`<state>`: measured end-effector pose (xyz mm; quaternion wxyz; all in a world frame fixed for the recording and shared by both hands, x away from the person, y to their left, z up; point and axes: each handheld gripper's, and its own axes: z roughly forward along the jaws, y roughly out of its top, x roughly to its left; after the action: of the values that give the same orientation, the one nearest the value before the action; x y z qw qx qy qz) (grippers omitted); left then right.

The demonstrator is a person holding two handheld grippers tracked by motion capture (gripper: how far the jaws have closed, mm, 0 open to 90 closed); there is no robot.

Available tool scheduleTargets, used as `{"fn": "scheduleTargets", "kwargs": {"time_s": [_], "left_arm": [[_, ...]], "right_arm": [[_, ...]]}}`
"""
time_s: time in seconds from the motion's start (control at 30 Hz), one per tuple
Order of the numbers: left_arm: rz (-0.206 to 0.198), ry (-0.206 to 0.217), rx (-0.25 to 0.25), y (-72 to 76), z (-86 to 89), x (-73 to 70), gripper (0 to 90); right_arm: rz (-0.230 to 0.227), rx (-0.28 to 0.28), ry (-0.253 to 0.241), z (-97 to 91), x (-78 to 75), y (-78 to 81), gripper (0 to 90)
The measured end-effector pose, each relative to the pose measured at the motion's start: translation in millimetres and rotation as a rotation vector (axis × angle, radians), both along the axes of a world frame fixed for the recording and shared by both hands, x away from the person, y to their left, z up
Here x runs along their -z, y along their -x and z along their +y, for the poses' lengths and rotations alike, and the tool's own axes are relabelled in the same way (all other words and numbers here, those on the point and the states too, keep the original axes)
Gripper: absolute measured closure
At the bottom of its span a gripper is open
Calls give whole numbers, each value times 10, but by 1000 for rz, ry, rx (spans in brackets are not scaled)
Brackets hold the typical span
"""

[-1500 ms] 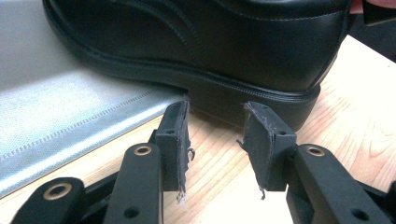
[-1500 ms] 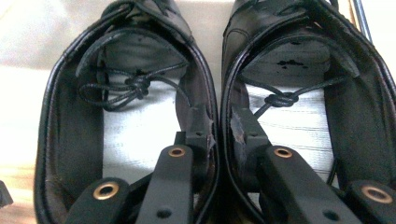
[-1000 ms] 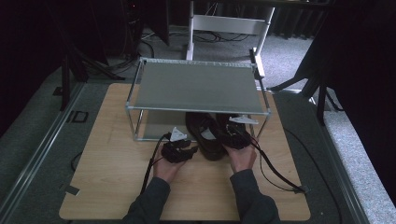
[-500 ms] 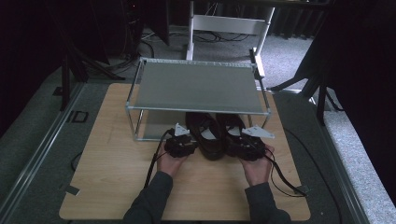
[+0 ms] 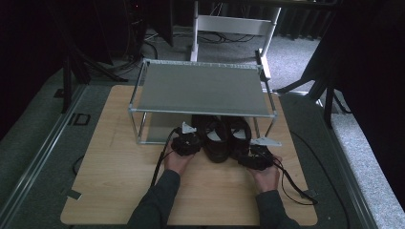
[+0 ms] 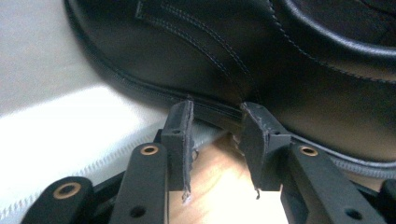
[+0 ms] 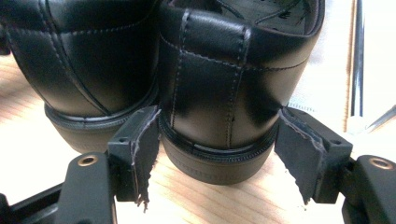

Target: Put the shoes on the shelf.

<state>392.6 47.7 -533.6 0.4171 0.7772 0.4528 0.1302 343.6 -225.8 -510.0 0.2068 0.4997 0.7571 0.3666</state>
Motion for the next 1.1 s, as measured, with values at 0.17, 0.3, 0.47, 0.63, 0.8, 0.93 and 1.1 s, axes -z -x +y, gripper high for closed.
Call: {"fn": "scheduleTargets", "kwargs": {"time_s": [0.17, 0.3, 0.47, 0.63, 0.8, 0.93, 1.1], "left_arm": [[-8, -17, -22, -110, -82, 5, 687], [-1, -39, -47, -176, -99, 31, 722], [17, -9, -57, -103, -54, 14, 637], [11, 139, -1, 226, 10, -88, 528], [-72, 120, 116, 489, -186, -232, 416], [-91, 59, 128, 497, -339, -245, 428], [-95, 14, 73, 473, -309, -264, 530]], "right_arm": [[-11, 0, -2, 9, 5, 5, 313], [-32, 10, -2, 26, 17, 10, 333], [-33, 8, 5, 15, 18, 10, 347], [-32, -6, -2, -18, 32, 12, 356], [-36, -8, 0, -15, 31, 11, 360], [-36, -6, 5, -2, 23, 11, 360], [-43, -15, -6, 38, -10, 0, 375]]}}
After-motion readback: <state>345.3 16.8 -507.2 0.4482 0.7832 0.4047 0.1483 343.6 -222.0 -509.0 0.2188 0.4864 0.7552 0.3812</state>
